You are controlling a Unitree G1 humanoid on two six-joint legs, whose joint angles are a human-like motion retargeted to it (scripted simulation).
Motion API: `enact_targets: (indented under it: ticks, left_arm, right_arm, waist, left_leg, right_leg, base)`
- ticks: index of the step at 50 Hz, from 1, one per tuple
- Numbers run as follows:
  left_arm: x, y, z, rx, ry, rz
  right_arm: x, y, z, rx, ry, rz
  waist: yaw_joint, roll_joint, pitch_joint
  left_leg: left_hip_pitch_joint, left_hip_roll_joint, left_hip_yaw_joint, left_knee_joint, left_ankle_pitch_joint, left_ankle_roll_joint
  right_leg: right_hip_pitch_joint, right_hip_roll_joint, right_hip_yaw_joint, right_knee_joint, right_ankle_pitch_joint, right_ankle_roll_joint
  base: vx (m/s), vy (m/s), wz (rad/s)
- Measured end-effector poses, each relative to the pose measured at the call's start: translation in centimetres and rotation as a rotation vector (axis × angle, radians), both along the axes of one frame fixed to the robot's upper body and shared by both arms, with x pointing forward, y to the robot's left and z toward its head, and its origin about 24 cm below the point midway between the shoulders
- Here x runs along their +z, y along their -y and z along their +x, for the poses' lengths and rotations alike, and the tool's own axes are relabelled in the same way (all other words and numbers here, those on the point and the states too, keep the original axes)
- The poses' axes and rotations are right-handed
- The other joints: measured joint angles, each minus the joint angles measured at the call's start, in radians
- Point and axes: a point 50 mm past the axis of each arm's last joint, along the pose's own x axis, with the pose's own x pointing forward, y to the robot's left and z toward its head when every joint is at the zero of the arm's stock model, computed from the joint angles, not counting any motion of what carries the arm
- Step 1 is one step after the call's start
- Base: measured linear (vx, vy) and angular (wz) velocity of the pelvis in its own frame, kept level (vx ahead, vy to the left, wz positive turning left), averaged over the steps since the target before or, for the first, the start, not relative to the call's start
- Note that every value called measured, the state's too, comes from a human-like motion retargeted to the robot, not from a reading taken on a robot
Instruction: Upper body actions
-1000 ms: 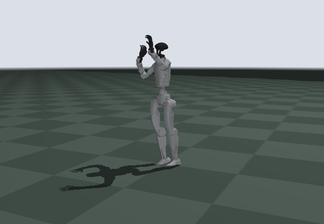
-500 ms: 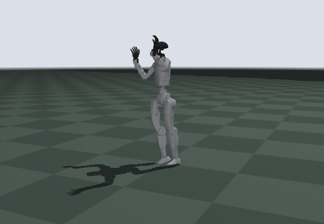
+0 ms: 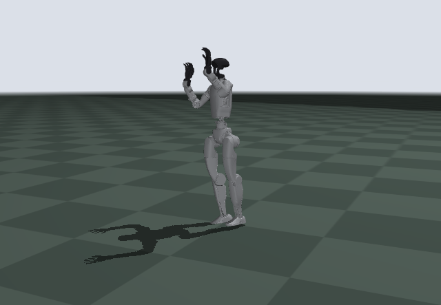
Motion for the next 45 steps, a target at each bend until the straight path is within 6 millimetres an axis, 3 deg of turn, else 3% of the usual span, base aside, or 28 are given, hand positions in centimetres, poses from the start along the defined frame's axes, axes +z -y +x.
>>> enact_targets:
  ticks: [7, 12, 17, 22, 29, 34, 39, 45]
  left_arm:
    - [-2.6, -4.8, 0.0, 0.037, 0.081, -0.300]
    - [-3.6, -5.7, 0.3, -0.044, 0.103, -0.416]
    - [-3.2, -4.9, 0.5, -0.066, 0.105, -0.379]
    - [-2.2, -3.4, 1.1, -0.051, 0.048, -0.271]
    - [0.6, 0.4, 0.3, 0.155, -0.019, 0.114]
    - [1.7, 2.6, -0.3, 0.272, -0.013, 0.294]
    - [1.1, 1.7, 0.0, 0.237, -0.030, 0.217]
    - [-1.7, -2.8, 0.6, 0.224, -0.064, -0.075]
  right_arm:
    - [-2.0, 3.9, 2.6, 0.035, -0.186, 0.301]
    - [-2.6, 4.6, 3.3, 0.124, -0.256, 0.390]
    - [-1.7, 3.6, 2.4, 0.110, -0.178, 0.343]
    - [-0.2, 1.2, 1.1, 0.093, -0.061, 0.200]
    - [1.0, -3.0, -0.7, 0.146, 0.086, -0.073]
    - [1.3, -4.0, -1.5, 0.061, 0.148, -0.196]
    - [0.8, -2.2, 0.1, 0.002, 0.068, -0.117]
    - [-2.1, 2.2, 4.2, 0.031, -0.247, 0.124]
  waist:
    - [-0.004, 0.002, -0.005]
    - [-0.006, 0.004, 0.001]
    - [-0.005, 0.006, 0.003]
    - [-0.004, 0.007, 0.003]
    - [-0.003, 0.009, 0.004]
    - [-0.004, 0.007, 0.009]
    - [-0.004, 0.003, 0.012]
    - [-0.008, -0.005, 0.019]
  left_leg:
    - [0.001, 0.000, -0.002, 0.000, 0.001, 0.000]
    - [0.003, 0.002, -0.001, 0.000, 0.001, 0.000]
    - [0.003, 0.001, 0.000, 0.001, 0.002, 0.000]
    - [0.001, 0.000, 0.001, 0.001, 0.003, 0.000]
    - [0.000, 0.001, 0.004, 0.001, 0.003, 0.000]
    - [0.003, 0.001, 0.003, 0.001, 0.002, 0.000]
    - [0.004, 0.000, 0.002, 0.001, 0.003, 0.001]
    - [0.005, -0.001, 0.003, 0.002, 0.005, 0.001]
  right_leg:
    - [0.002, 0.001, 0.000, 0.000, -0.001, 0.000]
    - [0.003, 0.002, 0.001, 0.001, 0.000, 0.000]
    - [0.003, 0.000, 0.003, 0.000, 0.002, 0.000]
    - [0.002, -0.001, 0.004, 0.000, 0.003, 0.000]
    - [0.000, -0.001, 0.006, 0.000, 0.004, 0.000]
    - [0.003, 0.000, 0.006, 0.000, 0.003, 0.000]
    - [0.006, -0.001, 0.005, 0.000, 0.004, 0.000]
    - [0.007, -0.002, 0.008, 0.000, 0.006, 0.000]
  base:
    - [0.00, 0.00, 0.00]
    - [0.00, 0.00, 0.00]
    - [0.00, 0.00, 0.00]
    - [0.00, 0.00, 0.00]
    - [0.00, 0.00, 0.00]
    - [0.00, 0.00, 0.00]
    - [0.00, 0.00, 0.00]
    - [0.00, 0.00, 0.00]
